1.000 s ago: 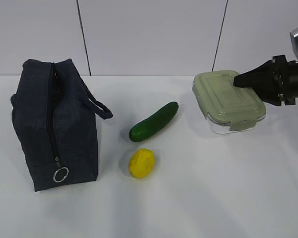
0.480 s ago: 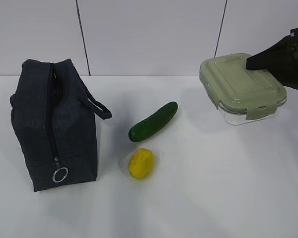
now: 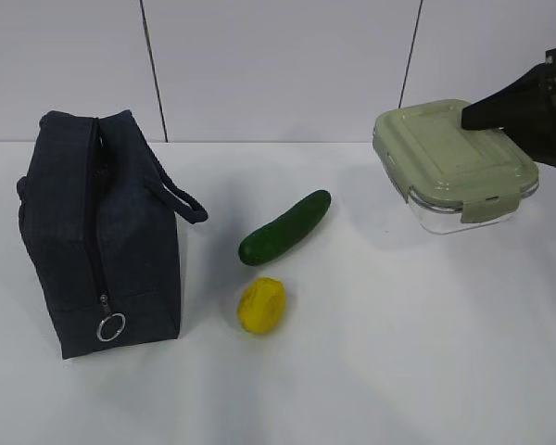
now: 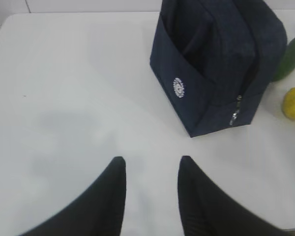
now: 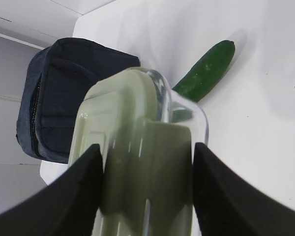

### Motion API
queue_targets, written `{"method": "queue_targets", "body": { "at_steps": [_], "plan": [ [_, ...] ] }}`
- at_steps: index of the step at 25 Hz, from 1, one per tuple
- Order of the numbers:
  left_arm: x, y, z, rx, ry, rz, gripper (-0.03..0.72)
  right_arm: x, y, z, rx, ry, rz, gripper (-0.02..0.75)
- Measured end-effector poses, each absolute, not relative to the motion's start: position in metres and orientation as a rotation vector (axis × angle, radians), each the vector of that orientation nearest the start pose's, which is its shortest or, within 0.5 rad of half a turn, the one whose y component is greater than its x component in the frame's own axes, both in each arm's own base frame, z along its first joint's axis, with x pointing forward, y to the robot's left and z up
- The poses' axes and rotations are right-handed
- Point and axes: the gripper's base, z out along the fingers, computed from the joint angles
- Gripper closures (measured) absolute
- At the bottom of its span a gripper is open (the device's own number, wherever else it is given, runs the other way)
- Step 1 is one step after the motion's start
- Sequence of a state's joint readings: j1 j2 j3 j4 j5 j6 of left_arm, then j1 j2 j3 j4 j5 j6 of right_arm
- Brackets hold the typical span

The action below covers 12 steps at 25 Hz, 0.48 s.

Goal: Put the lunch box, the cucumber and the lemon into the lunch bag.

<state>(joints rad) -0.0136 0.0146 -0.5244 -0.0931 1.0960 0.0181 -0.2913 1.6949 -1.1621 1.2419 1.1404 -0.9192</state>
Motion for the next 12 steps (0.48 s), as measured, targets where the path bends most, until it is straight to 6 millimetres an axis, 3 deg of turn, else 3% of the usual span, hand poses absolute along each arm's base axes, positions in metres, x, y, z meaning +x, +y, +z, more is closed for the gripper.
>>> {"method": "queue_targets", "body": {
  "at_steps": [4, 8, 12],
  "plan": [
    [0.008, -0.014, 0.286, 0.035, 2.139, -0.206, 0.349, 0.340, -0.020, 0.270, -0.043, 2.262, 1.163, 0.305],
    [0.044, -0.020, 0.305, -0.013, 2.134, -0.324, 0.249, 0.340, -0.020, 0.270, -0.042, 2.262, 1.164, 0.306],
    [0.087, -0.029, 0.319, -0.124, 2.135, -0.516, 0.222, 0.340, -0.020, 0.270, -0.041, 2.262, 1.164, 0.306]
  ]
}}
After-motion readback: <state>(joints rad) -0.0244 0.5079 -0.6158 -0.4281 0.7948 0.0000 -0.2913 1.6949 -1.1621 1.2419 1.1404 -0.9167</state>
